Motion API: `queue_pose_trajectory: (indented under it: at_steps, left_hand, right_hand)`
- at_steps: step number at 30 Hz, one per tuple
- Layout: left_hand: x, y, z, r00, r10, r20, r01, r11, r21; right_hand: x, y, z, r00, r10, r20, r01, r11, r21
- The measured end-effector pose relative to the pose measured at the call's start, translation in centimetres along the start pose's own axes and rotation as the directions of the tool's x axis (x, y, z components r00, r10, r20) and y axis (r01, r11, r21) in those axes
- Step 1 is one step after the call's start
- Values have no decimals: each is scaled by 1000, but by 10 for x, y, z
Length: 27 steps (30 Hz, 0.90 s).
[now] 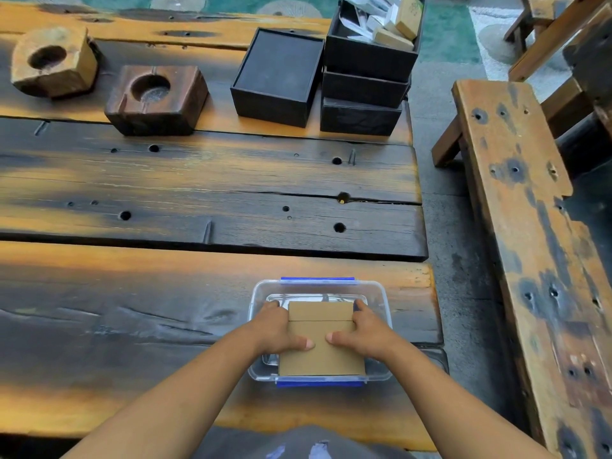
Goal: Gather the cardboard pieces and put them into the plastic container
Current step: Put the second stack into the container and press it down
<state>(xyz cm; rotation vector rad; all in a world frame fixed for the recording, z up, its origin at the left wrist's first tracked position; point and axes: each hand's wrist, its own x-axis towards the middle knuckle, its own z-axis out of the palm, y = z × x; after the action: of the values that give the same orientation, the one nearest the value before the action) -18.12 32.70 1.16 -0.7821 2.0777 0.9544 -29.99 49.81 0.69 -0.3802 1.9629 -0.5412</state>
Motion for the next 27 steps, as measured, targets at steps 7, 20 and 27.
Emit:
queue_pose_trajectory:
  at_steps: [7, 20, 27]
  left_hand:
    - [2, -1, 2, 1000, -26, 0, 26, 1000, 6]
    - [5, -2, 5, 998, -61, 18, 60, 997, 50]
    - [8, -2, 6, 996, -85, 21, 84, 995, 54]
  right_hand:
    - [2, 0, 0, 1000, 17, 9, -17, 997, -81]
    - [7, -2, -3, 981, 153, 121, -146, 987, -67]
    - [7, -2, -2, 981, 165, 103, -160, 986, -52]
